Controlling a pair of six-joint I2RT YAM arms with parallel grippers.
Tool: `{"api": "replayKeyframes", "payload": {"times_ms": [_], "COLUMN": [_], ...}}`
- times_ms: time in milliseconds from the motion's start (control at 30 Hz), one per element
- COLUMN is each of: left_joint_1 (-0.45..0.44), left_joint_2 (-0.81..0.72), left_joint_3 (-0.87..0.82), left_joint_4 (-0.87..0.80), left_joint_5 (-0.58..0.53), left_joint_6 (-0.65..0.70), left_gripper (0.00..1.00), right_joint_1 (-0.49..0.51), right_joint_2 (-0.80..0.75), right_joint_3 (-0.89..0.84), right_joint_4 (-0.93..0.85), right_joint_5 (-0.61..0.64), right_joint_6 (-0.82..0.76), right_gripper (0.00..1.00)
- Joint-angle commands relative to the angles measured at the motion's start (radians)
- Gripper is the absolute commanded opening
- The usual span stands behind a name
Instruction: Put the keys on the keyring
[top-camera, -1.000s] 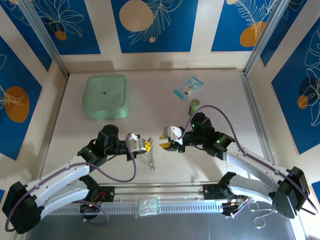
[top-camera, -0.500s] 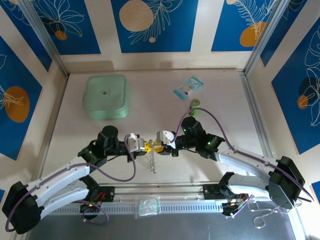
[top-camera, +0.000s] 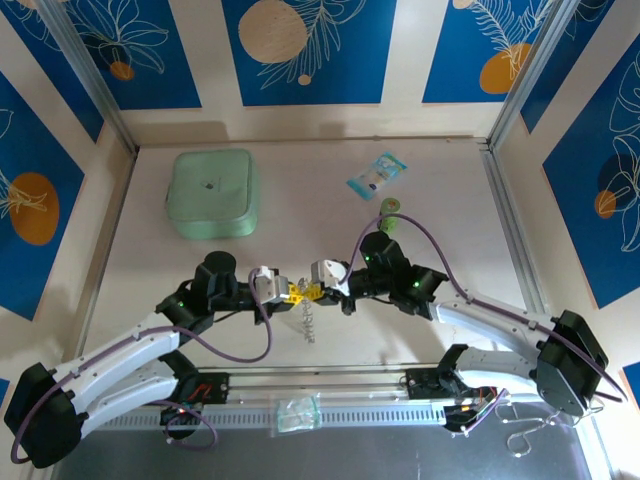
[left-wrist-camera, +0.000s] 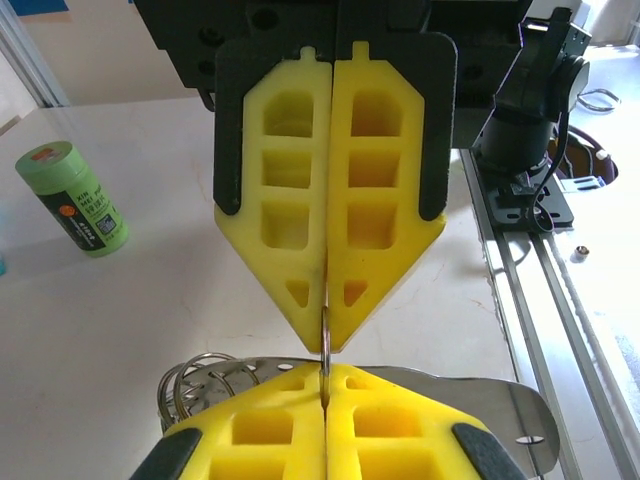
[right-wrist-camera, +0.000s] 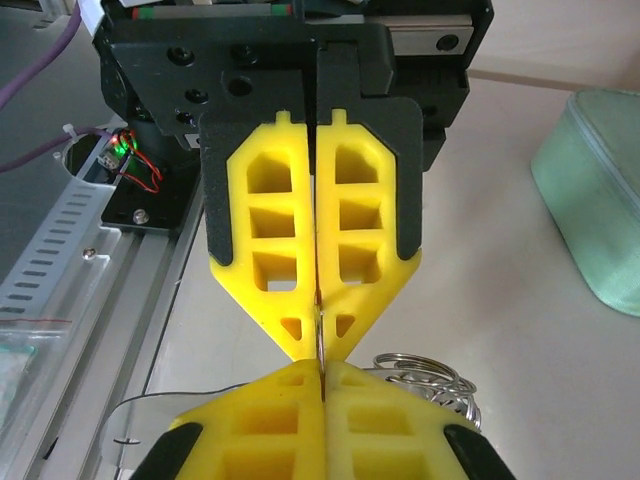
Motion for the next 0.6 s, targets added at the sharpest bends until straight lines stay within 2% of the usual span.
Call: {"api": "replayKeyframes", "payload": {"times_ms": [0,200,333,433,500,567], "left_joint_1": [-0.009,-0.012,-0.012,-0.014,-0.015,-0.014], "left_joint_2": [0.003,0.011,0.006,-0.012,-0.017,-0.020], "left_joint_3": [0.009,0.016,0.019,0.016,0.016,0.014], "left_joint_4": [0.045,0.051,0.043,0.044,0.047,0.054], "left_joint_5": [0.038,0.041,0.030,-0.014,-0.052,-0.108], "left_joint_6": [-0.010,-0.011,-0.004,-0.015,-0.052,-0.113], "left_gripper": [0.09,0.13,0.00,0.00,0.00,0.00], "right_joint_1": [0.015,0.022,0.018,-0.029,-0.076,-0.120], "right_joint_2": [0.020,0.037,0.026,-0.043,-0.111,-0.174], "right_joint_3": [0.050,0.065,0.060,0.002,-0.045,-0.089], "right_joint_4": [-0.017,-0.037,-0.043,0.020,0.060,0.069], "right_joint_5": [-0.042,-0.058,-0.035,-0.021,-0.001,0.098], "right_joint_6": [-0.004,-0.008,-0.006,0.071,0.170,0.330], "right_gripper": [0.00,0.00,0.01,0.30,0.37,0.44]}}
